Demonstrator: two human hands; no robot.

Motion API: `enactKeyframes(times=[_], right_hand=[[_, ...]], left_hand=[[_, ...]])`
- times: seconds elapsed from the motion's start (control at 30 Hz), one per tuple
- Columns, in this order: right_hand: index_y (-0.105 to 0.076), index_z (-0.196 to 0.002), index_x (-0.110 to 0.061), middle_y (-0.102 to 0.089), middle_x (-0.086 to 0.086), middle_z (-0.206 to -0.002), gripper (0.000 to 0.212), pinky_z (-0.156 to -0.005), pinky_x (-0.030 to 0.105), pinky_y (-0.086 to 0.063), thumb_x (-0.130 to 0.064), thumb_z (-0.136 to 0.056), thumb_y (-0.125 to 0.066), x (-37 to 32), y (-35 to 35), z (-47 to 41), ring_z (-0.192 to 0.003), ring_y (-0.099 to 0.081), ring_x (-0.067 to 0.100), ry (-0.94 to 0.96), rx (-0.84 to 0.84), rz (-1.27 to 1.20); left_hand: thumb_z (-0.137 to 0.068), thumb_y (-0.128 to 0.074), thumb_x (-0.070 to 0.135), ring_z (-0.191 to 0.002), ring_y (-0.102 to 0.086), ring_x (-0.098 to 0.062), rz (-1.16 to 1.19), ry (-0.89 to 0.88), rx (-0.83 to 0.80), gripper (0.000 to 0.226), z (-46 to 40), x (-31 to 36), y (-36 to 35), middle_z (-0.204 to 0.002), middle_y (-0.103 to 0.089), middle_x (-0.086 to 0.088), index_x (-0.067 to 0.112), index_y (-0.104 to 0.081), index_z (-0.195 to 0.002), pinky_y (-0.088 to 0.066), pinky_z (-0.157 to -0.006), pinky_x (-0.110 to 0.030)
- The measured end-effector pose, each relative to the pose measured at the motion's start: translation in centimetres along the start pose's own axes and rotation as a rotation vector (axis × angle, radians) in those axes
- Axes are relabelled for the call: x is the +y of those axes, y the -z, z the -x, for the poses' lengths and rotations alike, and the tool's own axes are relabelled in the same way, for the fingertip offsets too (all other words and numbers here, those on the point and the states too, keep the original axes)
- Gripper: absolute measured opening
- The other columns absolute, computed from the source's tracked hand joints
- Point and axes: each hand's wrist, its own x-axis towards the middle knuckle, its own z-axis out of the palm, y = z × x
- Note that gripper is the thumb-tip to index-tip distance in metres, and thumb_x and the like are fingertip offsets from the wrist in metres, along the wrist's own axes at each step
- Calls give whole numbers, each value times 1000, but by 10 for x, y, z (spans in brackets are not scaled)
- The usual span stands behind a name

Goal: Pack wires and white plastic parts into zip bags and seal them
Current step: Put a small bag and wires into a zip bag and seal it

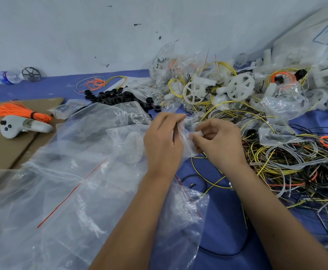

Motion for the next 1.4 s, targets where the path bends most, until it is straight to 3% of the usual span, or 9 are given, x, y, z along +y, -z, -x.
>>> enactKeyframes(times=[0.17,0.27,0.43,0.67,0.83,0.9,1.0,1.17,1.4], right_hand=[[-73,-81,-12,-73,6,-76,23,-64,25,-55,10,-85,-68,-4,-4,3,-69,-66,12,18,-197,-152],[-68,-71,-11,-66,-3,-64,31,-57,22,-48,13,-88,-61,-6,-5,7,-63,-57,7,-3,-259,-200],[-59,-80,15,-53,10,-70,15,-54,27,-41,17,-93,-52,-2,-8,7,-71,-47,11,19,-267,-83],[-61,-82,-21,-66,-6,-76,36,-59,13,-53,3,-103,-44,6,-10,11,-69,-63,4,-120,-244,-253],[-56,-77,-8,-62,-11,-63,34,-56,9,-47,10,-101,-40,1,-19,15,-60,-56,-6,-54,-228,-232],[-54,-72,7,-55,-2,-58,27,-46,19,-42,10,-98,-47,1,-18,12,-53,-49,3,-58,-198,-226],[-56,-80,18,-55,9,-67,19,-50,20,-39,10,-97,-50,2,-15,11,-64,-49,11,-27,-210,-204],[-67,-73,-5,-65,5,-65,31,-56,27,-47,7,-98,-52,1,-11,12,-65,-60,16,-51,-335,-253],[-71,-67,-4,-69,15,-64,37,-52,28,-52,17,-88,-49,1,-2,9,-58,-66,23,-156,-400,-249]], left_hand=[[-90,-66,-2,-95,-66,-24,15,-112,-45,22,5,9,-6,-104,-70,-7,6,-77,-107,-53,-85,-34],[-91,-68,-2,-95,-67,-27,38,-172,-30,19,8,17,-8,-104,-71,-12,3,-78,-106,-54,-86,-36],[-90,-68,-3,-94,-69,-32,80,-222,-37,17,14,27,-13,-103,-72,-17,-2,-77,-104,-54,-86,-39],[-90,-71,-6,-92,-69,-32,108,-233,-29,14,13,28,-14,-101,-72,-17,-3,-77,-102,-55,-84,-40],[-92,-62,1,-93,-69,-31,104,-222,-15,19,14,27,-14,-101,-72,-16,-1,-78,-102,-55,-86,-36],[-91,-65,0,-93,-69,-30,93,-198,-17,17,14,26,-14,-102,-72,-16,-1,-78,-102,-55,-86,-36],[-89,-69,-2,-94,-69,-29,86,-187,-24,17,15,24,-15,-103,-72,-15,0,-78,-103,-55,-86,-35],[-90,-68,0,-96,-68,-25,96,-147,-48,18,14,19,-15,-105,-71,-12,2,-77,-105,-55,-87,-34],[-90,-68,4,-96,-68,-22,62,-38,-171,19,14,17,-14,-105,-72,-5,8,-77,-107,-54,-84,-36]])
